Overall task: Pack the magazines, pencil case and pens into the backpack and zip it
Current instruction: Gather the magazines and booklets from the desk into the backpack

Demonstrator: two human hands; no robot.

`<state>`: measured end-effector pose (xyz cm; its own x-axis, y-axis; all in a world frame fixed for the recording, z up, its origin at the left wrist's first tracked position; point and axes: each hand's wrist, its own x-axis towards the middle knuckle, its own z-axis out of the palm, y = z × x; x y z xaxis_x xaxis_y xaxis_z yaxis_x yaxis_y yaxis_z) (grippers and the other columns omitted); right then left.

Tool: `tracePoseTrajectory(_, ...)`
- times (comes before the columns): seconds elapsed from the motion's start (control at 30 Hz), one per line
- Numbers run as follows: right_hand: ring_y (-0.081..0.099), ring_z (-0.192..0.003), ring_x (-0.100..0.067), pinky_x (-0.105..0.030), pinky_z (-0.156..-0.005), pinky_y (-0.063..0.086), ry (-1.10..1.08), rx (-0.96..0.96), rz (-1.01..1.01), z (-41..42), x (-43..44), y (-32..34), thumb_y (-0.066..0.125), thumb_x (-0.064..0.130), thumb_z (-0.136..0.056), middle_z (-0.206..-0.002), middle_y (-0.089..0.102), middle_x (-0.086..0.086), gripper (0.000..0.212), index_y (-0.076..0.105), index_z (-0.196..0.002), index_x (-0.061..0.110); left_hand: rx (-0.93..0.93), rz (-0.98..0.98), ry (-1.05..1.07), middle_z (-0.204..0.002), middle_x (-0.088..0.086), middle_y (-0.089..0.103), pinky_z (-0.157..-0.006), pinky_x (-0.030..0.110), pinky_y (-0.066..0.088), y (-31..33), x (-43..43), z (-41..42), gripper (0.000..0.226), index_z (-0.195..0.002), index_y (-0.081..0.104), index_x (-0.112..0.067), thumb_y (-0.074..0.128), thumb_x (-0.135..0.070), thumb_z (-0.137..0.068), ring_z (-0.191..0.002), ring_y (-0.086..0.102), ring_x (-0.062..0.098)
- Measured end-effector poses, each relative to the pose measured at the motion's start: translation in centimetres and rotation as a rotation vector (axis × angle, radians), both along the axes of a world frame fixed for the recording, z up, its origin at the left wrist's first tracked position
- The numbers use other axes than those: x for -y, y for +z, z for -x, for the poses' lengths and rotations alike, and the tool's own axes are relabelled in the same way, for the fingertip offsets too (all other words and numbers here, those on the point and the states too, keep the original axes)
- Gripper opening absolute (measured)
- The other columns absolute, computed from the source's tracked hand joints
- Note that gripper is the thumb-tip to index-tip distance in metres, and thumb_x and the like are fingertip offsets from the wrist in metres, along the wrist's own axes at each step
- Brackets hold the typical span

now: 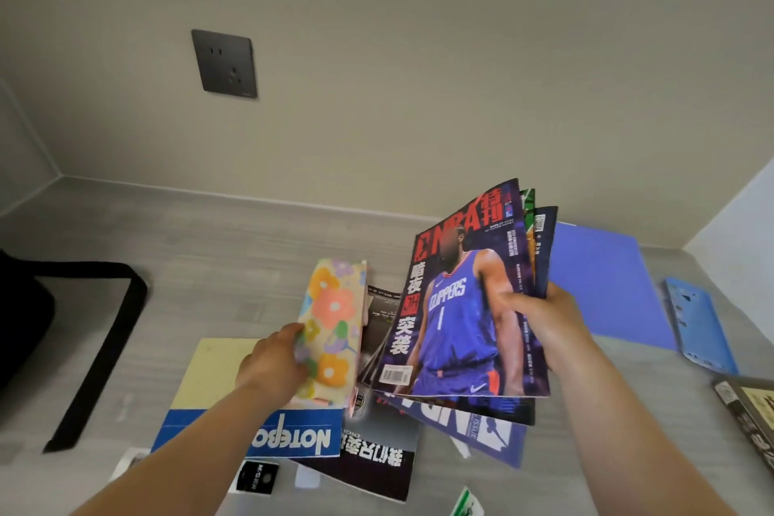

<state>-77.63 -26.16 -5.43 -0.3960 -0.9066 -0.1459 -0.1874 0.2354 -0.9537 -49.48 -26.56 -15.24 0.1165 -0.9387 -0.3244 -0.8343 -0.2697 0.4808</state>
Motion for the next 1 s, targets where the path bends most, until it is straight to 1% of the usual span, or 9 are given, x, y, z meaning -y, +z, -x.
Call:
tracePoseTrajectory(0.1, 0.061, -0.055, -0.012, -0.019, -0.045, 0.045, -0.002, 0.000, 0.028, 1.8, -0.5, 2.2, 0.067, 0.008, -0.073, -0.062, 0.066, 0.003, 0.015, 0.065, -0.086, 0.016, 0.019, 0.008, -0.005, -0.135, 0.010, 0.049, -0.094, 0.035, 0.044, -0.2, 0.2, 0.0, 0.060, -0.137, 0.029, -0.019, 0.053, -0.014, -0.082, -0.120, 0.048, 0.029)
tracePoseTrajectory(0.23, 0.051, -0.032, 0.008, -0.005, -0.028, 0.031, 0.023, -0.045, 0.144, 3.2, -1.4, 5.7, 0.062, 0.004, -0.076, -0.034, 0.057, 0.021, 0.021, 0.058, -0.068, 0.023, 0.079, -0.019, -0.041, -0.136, 0.009, 0.047, -0.095, 0.034, 0.043, 0.1, 0.4, 0.3, 0.059, -0.137, 0.028, -0.019, 0.051, -0.017, -0.083, -0.120, 0.047, 0.028)
tracePoseTrajectory(0.33, 0.053, -0.034, 0.007, -0.005, -0.031, 0.035, 0.108, -0.049, 0.206, 3.2, -1.8, 7.3, 0.061, 0.002, -0.077, -0.038, 0.059, 0.020, 0.023, 0.058, -0.070, 0.024, 0.129, 0.070, -0.013, -0.137, 0.009, 0.045, -0.100, 0.034, 0.038, 1.6, 0.8, 0.6, 0.055, -0.134, 0.035, -0.021, 0.052, -0.021, -0.082, -0.122, 0.045, 0.028)
tracePoseTrajectory(0.5, 0.062, -0.048, 0.003, -0.010, -0.046, 0.048, 0.289, 0.015, 0.290, 0.6, -2.8, 9.0, 0.059, -0.004, -0.074, -0.052, 0.068, 0.017, 0.028, 0.064, -0.075, 0.024, -0.494, 0.429, 0.075, -0.136, 0.008, 0.044, -0.099, 0.028, 0.032, 7.0, 1.4, 2.0, 0.048, -0.132, 0.042, -0.010, 0.057, -0.019, -0.087, -0.125, 0.042, 0.025)
tracePoseTrajectory(0.6, 0.062, -0.051, 0.004, -0.008, -0.047, 0.047, 0.398, 0.082, 0.363, -2.3, -3.5, 9.8, 0.059, -0.007, -0.069, -0.055, 0.069, 0.017, 0.031, 0.066, -0.074, 0.023, -0.957, 0.365, 0.057, -0.119, -0.002, 0.054, -0.091, 0.021, 0.036, 10.6, 1.1, 2.0, 0.040, -0.129, 0.042, -0.012, 0.048, -0.021, -0.091, -0.110, 0.050, 0.009)
tracePoseTrajectory(0.73, 0.063, -0.055, 0.001, -0.009, -0.049, 0.048, 0.550, 0.204, 0.355, -7.1, -4.3, 9.4, 0.069, -0.002, -0.050, -0.059, 0.070, 0.013, 0.033, 0.068, -0.073, 0.021, -1.458, 0.056, 0.043, -0.063, -0.008, 0.074, -0.050, 0.017, 0.055, 12.3, 0.3, -3.0, 0.027, -0.088, 0.062, -0.019, 0.048, -0.042, -0.084, -0.057, 0.069, 0.005)
tracePoseTrajectory(0.83, 0.061, -0.054, 0.005, -0.008, -0.049, 0.046, 0.655, 0.221, 0.299, -11.4, -4.3, 8.3, 0.063, 0.004, -0.055, -0.058, 0.068, 0.017, 0.027, 0.063, -0.077, 0.020, -1.465, 0.047, 0.089, -0.060, -0.002, 0.074, -0.045, 0.023, 0.056, 11.8, -1.5, -8.1, 0.050, -0.071, 0.073, -0.017, 0.088, -0.045, -0.033, -0.053, 0.069, 0.011)
tracePoseTrajectory(0.93, 0.060, -0.059, 0.009, -0.007, -0.056, 0.047, 0.743, 0.162, 0.249, -16.1, -3.7, 6.2, 0.067, -0.001, -0.063, -0.061, 0.069, 0.020, 0.029, 0.060, -0.079, 0.023, -1.424, 0.192, 0.225, -0.055, -0.003, 0.073, -0.044, 0.021, 0.055, 11.0, -3.3, -13.3, 0.009, -0.079, 0.062, -0.013, 0.055, -0.010, -0.083, -0.048, 0.068, 0.009)
tracePoseTrajectory(1.0, 0.060, -0.061, 0.006, -0.013, -0.061, 0.048, 0.738, 0.133, 0.207, -19.3, -3.1, 4.5, 0.065, -0.010, -0.070, -0.062, 0.068, 0.016, 0.033, 0.061, -0.076, 0.023, -1.367, 0.357, 0.241, -0.061, -0.005, 0.074, -0.051, 0.020, 0.057, 10.9, -4.6, -16.6, 0.028, -0.084, 0.061, -0.014, 0.041, 0.005, -0.086, -0.054, 0.069, 0.008)
